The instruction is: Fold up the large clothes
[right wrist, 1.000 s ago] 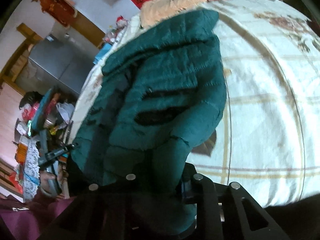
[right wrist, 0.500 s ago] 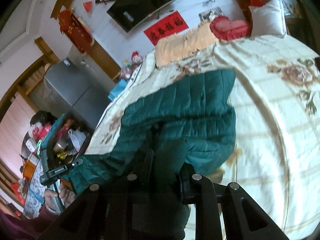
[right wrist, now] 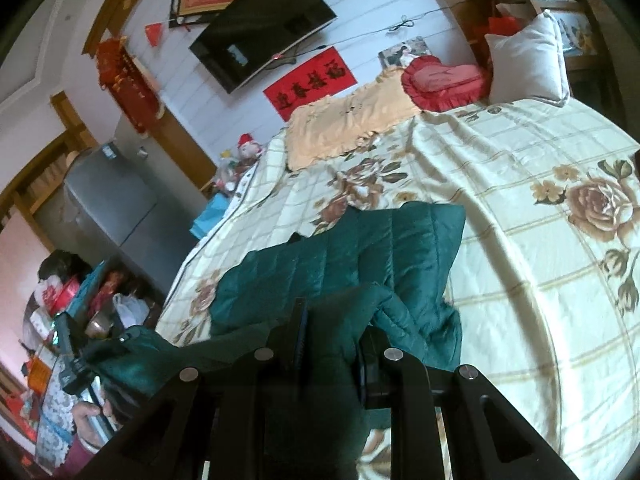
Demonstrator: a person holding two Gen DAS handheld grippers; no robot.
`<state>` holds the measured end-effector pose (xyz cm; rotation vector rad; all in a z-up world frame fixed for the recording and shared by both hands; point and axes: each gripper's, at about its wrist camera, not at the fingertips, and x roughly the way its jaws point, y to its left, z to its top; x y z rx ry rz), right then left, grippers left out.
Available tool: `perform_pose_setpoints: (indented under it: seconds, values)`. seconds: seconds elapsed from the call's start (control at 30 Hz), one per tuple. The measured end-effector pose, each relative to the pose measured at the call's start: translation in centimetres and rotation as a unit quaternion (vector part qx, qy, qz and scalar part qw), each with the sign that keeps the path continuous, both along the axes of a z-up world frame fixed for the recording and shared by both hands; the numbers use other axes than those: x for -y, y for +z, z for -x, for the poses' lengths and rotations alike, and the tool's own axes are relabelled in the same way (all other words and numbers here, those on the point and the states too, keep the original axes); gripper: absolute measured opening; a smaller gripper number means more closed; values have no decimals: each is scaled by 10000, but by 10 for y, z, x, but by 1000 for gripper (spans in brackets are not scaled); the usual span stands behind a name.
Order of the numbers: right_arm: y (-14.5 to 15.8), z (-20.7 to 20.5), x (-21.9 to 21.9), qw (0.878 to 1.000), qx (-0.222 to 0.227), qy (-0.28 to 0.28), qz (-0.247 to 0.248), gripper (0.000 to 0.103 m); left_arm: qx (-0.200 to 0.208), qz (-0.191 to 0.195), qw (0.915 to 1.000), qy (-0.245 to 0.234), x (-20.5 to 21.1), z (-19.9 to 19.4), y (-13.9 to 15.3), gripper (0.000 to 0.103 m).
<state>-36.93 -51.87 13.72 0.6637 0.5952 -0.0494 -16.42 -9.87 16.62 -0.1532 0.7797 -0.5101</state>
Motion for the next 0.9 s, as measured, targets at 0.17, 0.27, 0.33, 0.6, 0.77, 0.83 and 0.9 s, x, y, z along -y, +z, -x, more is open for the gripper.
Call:
perform_pose_setpoints:
  seconds: [0.17, 0.27, 0.33, 0.6, 0.77, 0.83, 0.9]
  values:
    - [0, -27, 15, 9998, -133, -125, 48, 18, -14, -34, 9999, 104, 18, -27, 0, 16]
    - [-2, -42, 22, 9995, -223, -217, 82, 18, -21, -4, 9998, 182, 25, -41, 1, 16]
    - [-5, -54, 30, 9991, -285, -298, 108, 18, -7, -23, 9997, 239, 30, -50, 1, 16]
    - [-35, -103, 66, 9951, -765, -628, 22, 18, -196, -379, 9978, 506, 56, -106, -23, 16]
    - [-52, -127, 73, 9928, -956, -716, 78, 18, -350, -483, 9963, 625, 69, -132, -44, 16]
    - [-55, -134, 78, 9930, -903, -765, -15, 18, -453, -477, 9956, 670, 71, -141, -51, 16]
    - [-61, -143, 83, 9920, -952, -824, -98, 18, -597, -439, 9946, 731, 73, -151, -59, 16]
